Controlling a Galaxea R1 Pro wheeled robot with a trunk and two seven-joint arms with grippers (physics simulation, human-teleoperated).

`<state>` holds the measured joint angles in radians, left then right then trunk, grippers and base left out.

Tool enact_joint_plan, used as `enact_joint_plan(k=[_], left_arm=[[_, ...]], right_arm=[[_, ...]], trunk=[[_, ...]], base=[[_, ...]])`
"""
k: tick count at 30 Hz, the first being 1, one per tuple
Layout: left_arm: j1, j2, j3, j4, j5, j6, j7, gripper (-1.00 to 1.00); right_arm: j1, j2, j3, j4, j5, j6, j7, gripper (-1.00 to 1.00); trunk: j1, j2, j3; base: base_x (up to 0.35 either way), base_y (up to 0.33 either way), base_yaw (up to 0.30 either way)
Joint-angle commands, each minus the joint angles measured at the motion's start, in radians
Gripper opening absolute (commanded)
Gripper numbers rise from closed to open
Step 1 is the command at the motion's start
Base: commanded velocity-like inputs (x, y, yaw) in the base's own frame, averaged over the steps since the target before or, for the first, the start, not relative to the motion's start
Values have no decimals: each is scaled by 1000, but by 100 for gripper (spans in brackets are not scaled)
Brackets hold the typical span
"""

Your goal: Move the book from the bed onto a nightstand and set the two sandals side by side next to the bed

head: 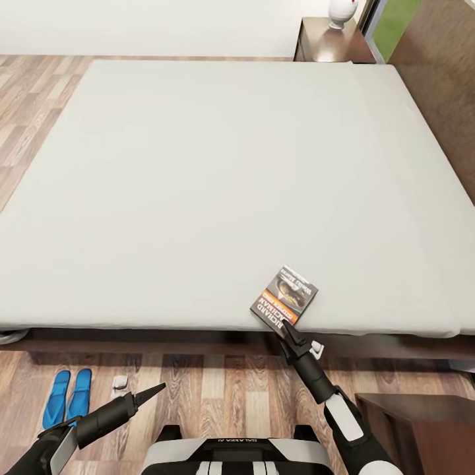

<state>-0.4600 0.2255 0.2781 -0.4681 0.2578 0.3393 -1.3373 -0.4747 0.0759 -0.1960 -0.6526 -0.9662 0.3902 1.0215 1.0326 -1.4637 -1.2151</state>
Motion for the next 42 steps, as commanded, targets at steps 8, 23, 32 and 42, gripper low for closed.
enact_joint_plan(k=[8,23,32,42], left_arm=[[0,0,1,0,1,10,-3,100],[0,0,1,0,1,12,-5,100],[0,0,0,0,1,12,-5,100],[0,0,0,0,1,12,-5,100]], right_arm=[[-5,1,-10,-4,-19,-6,4,-100],[-5,1,-10,-2,-19,-5,3,-100],[-5,1,-10,-1,-19,-4,3,-100],[-5,1,-10,-1,-19,-4,3,-100]], trunk=[[0,0,0],[-8,14,6],[-42,77,34],[-80,147,66]], base=[[0,0,0],[0,0,0],[0,0,0],[0,0,0]])
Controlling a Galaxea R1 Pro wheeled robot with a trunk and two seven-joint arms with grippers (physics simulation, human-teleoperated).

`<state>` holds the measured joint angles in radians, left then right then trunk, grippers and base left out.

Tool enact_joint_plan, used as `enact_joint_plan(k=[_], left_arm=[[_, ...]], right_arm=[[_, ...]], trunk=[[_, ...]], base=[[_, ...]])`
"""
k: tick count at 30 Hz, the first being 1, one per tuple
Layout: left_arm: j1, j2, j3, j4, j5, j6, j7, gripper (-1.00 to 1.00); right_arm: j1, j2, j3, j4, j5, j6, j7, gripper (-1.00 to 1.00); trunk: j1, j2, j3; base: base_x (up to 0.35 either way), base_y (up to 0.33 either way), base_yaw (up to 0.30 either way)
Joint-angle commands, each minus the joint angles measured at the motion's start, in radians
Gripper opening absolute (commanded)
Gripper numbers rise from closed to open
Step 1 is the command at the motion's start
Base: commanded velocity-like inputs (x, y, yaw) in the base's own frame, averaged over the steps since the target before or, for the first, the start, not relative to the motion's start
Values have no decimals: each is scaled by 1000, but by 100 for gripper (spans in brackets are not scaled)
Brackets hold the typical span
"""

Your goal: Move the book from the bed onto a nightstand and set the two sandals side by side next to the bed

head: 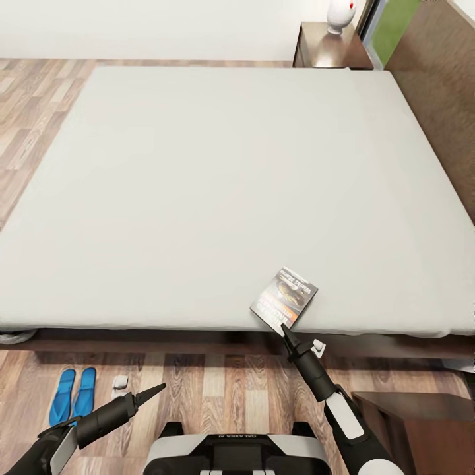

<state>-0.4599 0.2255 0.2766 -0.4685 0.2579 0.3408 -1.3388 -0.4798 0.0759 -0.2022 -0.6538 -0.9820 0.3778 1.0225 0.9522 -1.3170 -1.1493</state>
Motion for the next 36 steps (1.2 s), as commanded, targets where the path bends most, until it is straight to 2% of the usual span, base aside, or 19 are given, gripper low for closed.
enact_joint_plan(k=[1,14,20,26,29,31,33,34,36], left_arm=[[0,0,1,0,1,11,-3,100],[0,0,1,0,1,11,-3,100],[0,0,1,1,0,11,-3,100],[2,0,4,9,1,8,-6,100],[3,2,4,34,0,6,-9,100],[3,3,4,51,-1,6,-10,100],[3,3,4,58,-1,4,-10,100],[3,3,4,61,-2,3,-9,100],[3,3,3,62,-3,3,-9,100]], right_arm=[[0,1,-3,0,-3,9,2,-100],[0,1,-2,-8,-2,13,1,-100],[0,2,18,-13,9,19,-2,-100],[0,0,162,-14,57,22,-5,-100],[0,0,197,-14,71,50,-5,-100],[0,-1,207,-14,111,113,-5,-100],[0,-3,214,-13,197,205,-4,-100],[0,-10,217,-12,261,269,-1,-100],[0,-20,218,-12,313,316,3,-100]], trunk=[[-4,7,3],[-54,98,44],[-77,140,62],[-100,182,81],[-111,203,91],[-119,217,97],[-127,231,103],[-130,238,106],[-138,252,113]], base=[[0,0,0],[0,0,0],[0,0,0],[0,0,0],[0,0,0],[0,0,0],[0,0,0],[0,0,0],[0,0,0]])
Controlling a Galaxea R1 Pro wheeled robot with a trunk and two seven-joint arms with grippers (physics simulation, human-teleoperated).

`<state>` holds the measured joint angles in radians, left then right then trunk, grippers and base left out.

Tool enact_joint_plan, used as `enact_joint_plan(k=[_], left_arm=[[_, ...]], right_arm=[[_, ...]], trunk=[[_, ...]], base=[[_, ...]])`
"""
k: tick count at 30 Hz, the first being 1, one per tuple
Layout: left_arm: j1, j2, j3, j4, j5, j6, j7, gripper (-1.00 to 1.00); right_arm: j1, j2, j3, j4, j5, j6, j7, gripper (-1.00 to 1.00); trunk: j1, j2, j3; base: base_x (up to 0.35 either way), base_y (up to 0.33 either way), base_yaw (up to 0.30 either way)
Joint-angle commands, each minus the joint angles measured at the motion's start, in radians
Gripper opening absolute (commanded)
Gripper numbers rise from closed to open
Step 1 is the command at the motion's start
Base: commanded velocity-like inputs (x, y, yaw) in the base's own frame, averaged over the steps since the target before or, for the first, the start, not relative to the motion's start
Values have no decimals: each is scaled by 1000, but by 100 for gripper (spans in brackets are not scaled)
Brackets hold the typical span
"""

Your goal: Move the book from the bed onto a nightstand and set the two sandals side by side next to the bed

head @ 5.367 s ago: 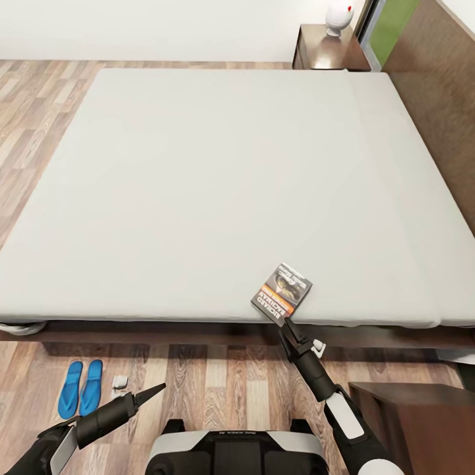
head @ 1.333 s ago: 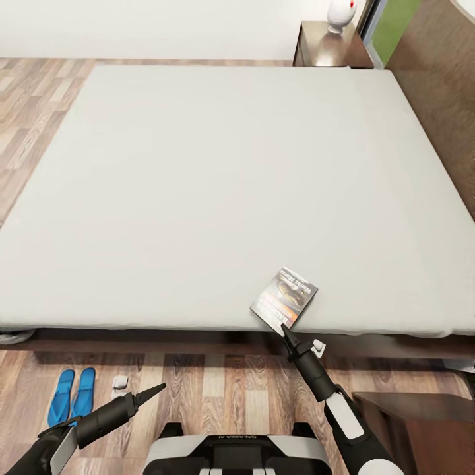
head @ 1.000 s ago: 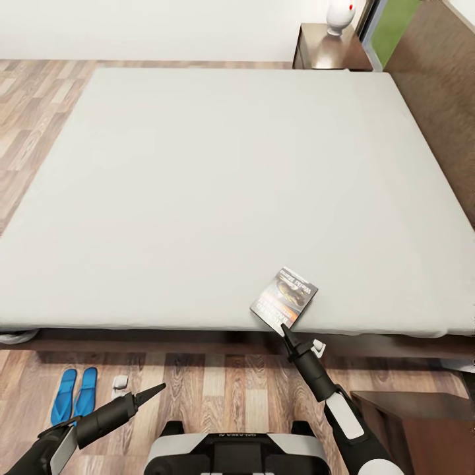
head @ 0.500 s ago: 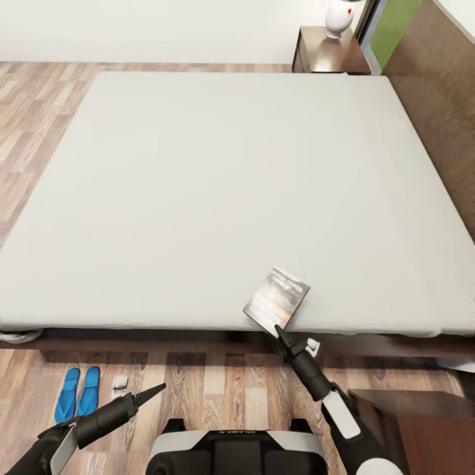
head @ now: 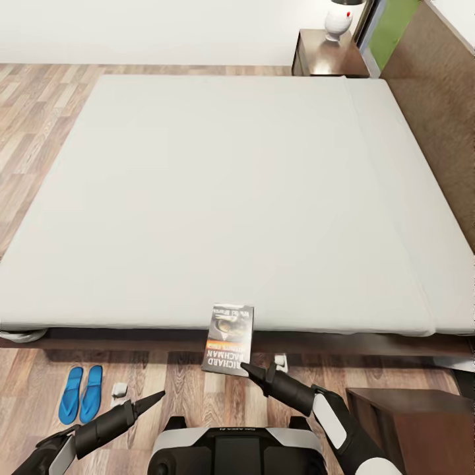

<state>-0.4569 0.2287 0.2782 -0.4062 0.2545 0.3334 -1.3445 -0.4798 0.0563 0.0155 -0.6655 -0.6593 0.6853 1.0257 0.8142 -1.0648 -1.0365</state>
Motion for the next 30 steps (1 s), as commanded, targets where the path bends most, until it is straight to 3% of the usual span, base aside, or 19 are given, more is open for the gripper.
enact_joint_plan(k=[1,9,21,30], left_arm=[[0,0,1,1,0,10,-3,100],[0,-3,-1,1,-1,10,18,100],[0,-3,-1,57,0,-48,19,100],[0,1,2,60,0,-54,16,100]], right_arm=[[0,-4,1,-1,4,20,1,-100],[0,-10,1,25,30,36,-1,-100],[1,-10,0,64,26,34,2,-100],[1,-10,0,64,29,33,2,-100]], trunk=[[-4,7,3],[-35,63,28],[-81,147,79],[-115,210,122]], base=[[0,0,0],[0,0,0],[0,0,0],[0,0,0]])
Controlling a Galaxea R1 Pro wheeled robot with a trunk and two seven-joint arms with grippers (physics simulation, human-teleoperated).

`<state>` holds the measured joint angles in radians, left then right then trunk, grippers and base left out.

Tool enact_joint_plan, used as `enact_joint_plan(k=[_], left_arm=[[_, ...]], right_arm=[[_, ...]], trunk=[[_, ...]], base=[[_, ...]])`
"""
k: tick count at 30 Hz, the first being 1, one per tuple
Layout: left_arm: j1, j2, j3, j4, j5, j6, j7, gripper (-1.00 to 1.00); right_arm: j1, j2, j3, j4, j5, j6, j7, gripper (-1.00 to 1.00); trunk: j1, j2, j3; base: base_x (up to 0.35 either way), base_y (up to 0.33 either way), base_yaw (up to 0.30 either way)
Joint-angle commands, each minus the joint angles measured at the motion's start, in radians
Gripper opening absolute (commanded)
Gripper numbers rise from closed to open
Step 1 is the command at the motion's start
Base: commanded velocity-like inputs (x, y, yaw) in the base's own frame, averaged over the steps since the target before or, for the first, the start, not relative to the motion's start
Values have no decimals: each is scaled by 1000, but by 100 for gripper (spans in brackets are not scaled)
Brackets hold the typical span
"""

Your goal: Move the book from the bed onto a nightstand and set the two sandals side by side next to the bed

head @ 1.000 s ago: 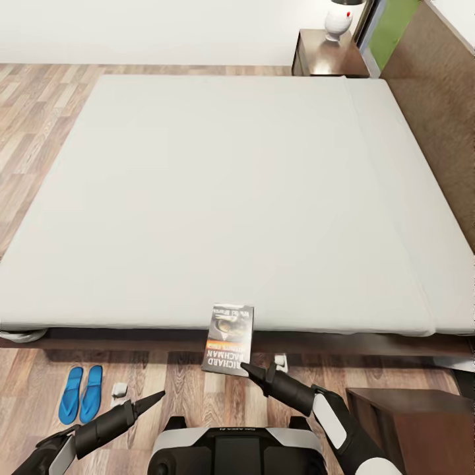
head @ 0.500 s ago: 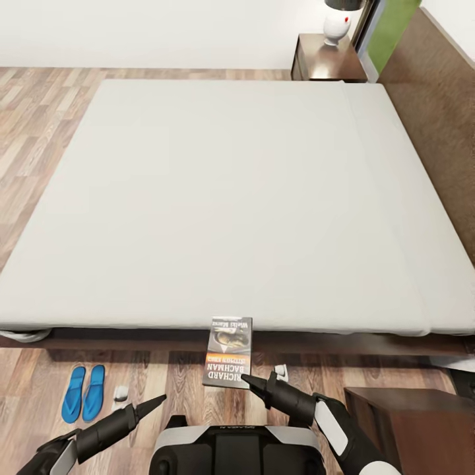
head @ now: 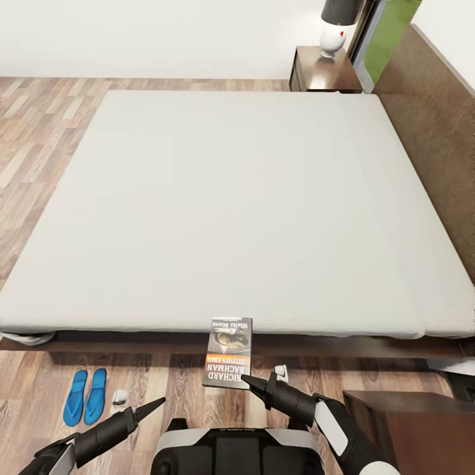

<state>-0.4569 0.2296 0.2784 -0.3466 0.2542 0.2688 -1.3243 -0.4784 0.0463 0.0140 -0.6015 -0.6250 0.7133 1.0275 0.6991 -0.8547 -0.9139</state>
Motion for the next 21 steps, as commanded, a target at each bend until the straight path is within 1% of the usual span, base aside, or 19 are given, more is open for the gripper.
enact_joint_plan(k=[1,4,8,17,21], left_arm=[[0,0,2,1,0,10,-4,100],[0,0,2,1,0,10,-4,100],[0,1,2,1,0,10,-4,100],[0,1,2,1,0,10,-5,100],[0,-1,1,6,2,10,-4,100]], right_arm=[[0,0,1,0,-2,5,-1,-100],[0,0,1,0,2,1,-4,-100],[0,1,2,0,3,-33,-5,-100],[0,3,3,0,4,-50,-7,-100],[0,3,3,0,4,-51,-9,-100]], trunk=[[-4,7,4],[-15,28,19],[-31,56,38],[-65,119,79],[-65,119,80]], base=[[0,0,0],[0,0,0],[0,0,0],[0,0,0],[0,0,0]])
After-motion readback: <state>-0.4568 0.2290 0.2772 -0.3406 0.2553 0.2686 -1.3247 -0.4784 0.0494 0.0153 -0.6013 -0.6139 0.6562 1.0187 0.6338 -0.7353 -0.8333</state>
